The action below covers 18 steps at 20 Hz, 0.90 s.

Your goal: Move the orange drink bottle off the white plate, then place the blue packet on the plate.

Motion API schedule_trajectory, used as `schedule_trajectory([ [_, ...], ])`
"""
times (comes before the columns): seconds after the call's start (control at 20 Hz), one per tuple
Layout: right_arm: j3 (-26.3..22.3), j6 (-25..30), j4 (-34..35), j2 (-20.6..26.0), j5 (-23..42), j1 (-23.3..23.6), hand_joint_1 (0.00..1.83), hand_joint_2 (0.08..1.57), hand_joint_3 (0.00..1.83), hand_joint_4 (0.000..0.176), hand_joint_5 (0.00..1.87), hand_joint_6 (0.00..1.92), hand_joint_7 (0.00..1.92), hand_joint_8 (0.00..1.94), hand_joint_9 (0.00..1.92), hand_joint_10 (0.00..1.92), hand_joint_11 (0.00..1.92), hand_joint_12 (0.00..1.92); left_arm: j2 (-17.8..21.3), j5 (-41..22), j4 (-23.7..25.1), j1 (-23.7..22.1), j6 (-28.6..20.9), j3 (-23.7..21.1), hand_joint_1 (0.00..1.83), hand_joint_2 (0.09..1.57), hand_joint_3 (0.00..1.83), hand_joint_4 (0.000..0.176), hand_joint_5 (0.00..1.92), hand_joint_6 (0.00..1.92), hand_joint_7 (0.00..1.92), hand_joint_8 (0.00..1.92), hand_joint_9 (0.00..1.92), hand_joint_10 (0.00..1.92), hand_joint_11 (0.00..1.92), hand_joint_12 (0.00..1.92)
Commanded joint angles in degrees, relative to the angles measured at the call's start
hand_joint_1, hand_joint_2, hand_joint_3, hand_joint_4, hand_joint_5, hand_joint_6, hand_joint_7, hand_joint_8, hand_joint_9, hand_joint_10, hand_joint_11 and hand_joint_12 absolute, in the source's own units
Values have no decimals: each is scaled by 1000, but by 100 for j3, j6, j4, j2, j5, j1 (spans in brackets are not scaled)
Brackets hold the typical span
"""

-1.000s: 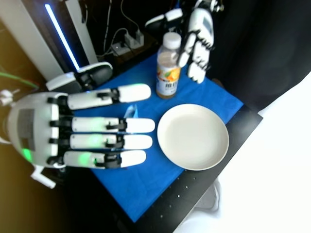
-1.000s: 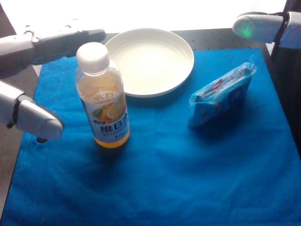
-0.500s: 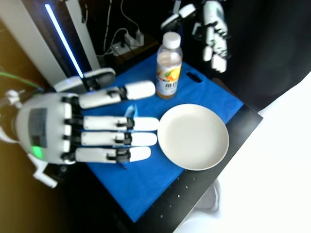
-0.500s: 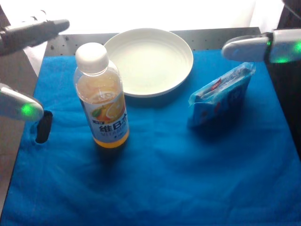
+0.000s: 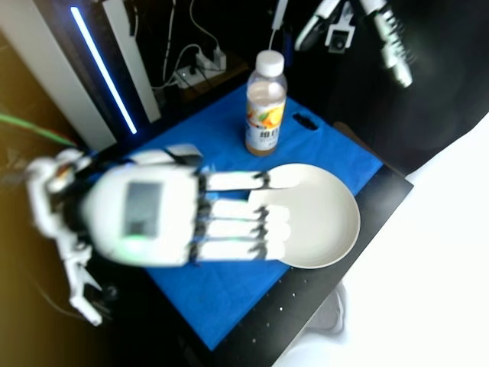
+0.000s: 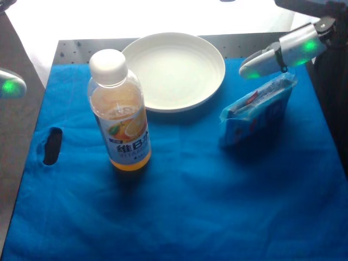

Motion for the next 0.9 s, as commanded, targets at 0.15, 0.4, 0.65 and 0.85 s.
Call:
schedule_trajectory([
  [0.15,140,962,-1124,2,93,201,587,553,0,84,61,2,392,8,324,9,0,1115,55,-488,-306,-30,-28,29,814,717,2,176,0,0,0,0,0,0,0,0],
  [0.4,105,1985,-2516,16,32,388,555,571,0,54,1,0,293,1,285,2,0,1268,54,-503,-303,-28,-27,10,767,700,0,176,0,0,0,0,0,0,0,0],
  [0.65,2,2536,-3573,17,23,537,609,570,0,89,26,3,340,4,252,17,0,1052,43,-511,-303,-29,-28,-13,779,713,2,176,0,0,0,0,0,0,0,0],
  [0.85,-1,2932,-4140,16,-71,536,563,599,6,6,83,10,191,1,182,14,0,646,43,-521,-303,-27,-30,-34,762,684,0,176,0,0,0,0,0,0,0,0],
])
